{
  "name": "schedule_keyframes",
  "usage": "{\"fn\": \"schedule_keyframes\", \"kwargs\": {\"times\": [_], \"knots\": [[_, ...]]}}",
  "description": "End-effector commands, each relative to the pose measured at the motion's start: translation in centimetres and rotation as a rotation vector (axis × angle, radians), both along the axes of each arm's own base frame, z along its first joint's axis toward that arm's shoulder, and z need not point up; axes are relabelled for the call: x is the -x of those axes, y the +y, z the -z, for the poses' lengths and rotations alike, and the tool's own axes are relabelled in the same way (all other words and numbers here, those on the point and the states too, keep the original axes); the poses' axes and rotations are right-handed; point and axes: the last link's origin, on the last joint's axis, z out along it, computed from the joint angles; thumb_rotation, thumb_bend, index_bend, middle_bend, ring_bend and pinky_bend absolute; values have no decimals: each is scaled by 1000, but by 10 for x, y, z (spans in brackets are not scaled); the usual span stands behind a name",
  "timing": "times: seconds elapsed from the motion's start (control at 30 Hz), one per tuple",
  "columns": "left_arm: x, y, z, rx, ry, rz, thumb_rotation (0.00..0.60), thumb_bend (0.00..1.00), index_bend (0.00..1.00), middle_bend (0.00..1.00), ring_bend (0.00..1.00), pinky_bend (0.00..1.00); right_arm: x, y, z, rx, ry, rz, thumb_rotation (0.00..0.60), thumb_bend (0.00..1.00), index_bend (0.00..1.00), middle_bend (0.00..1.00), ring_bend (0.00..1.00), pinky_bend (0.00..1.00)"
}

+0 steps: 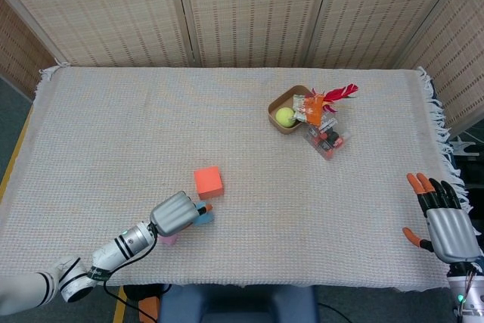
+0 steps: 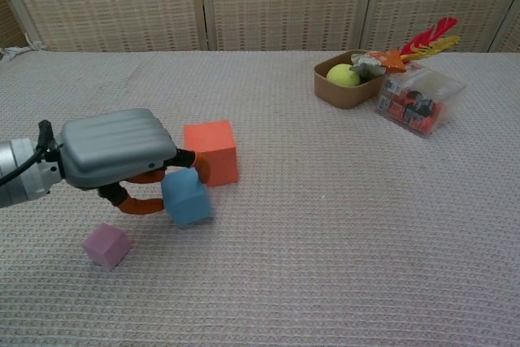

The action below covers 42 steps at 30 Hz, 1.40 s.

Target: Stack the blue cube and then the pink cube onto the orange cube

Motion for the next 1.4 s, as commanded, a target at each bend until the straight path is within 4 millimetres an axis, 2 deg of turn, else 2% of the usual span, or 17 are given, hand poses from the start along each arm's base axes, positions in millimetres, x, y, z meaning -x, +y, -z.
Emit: {"fn": "schedule_keyframes", "kwargs": {"times": [0.03, 0.27, 0.57, 0.97, 1.4], "knots": [[1, -1, -14, -24, -3, 0, 600, 347, 475, 1000, 1000, 1000, 0, 0, 0, -3, 0, -1, 600, 119, 0, 0, 0, 0], [1, 4, -51, -122, 56, 37, 600, 344, 477, 1000, 1000, 1000, -1, 1, 1, -5, -2, -2, 600, 119, 0, 0, 0, 0], [-7, 15, -75, -165, 106, 40, 600, 347, 488, 1000, 1000, 1000, 0, -1, 4, -11, 4, 6, 600, 118, 0, 0, 0, 0], [-32, 47, -65, -130, 127, 70, 600, 348, 482, 1000, 1000, 1000, 3, -5, 3, 6, 12, 25, 600, 118, 0, 0, 0, 0], [-52, 71, -58, -102, 119, 58, 600, 347, 492, 1000, 1000, 1000, 8, -10, -1, 28, 17, 55, 600, 118, 0, 0, 0, 0]]}}
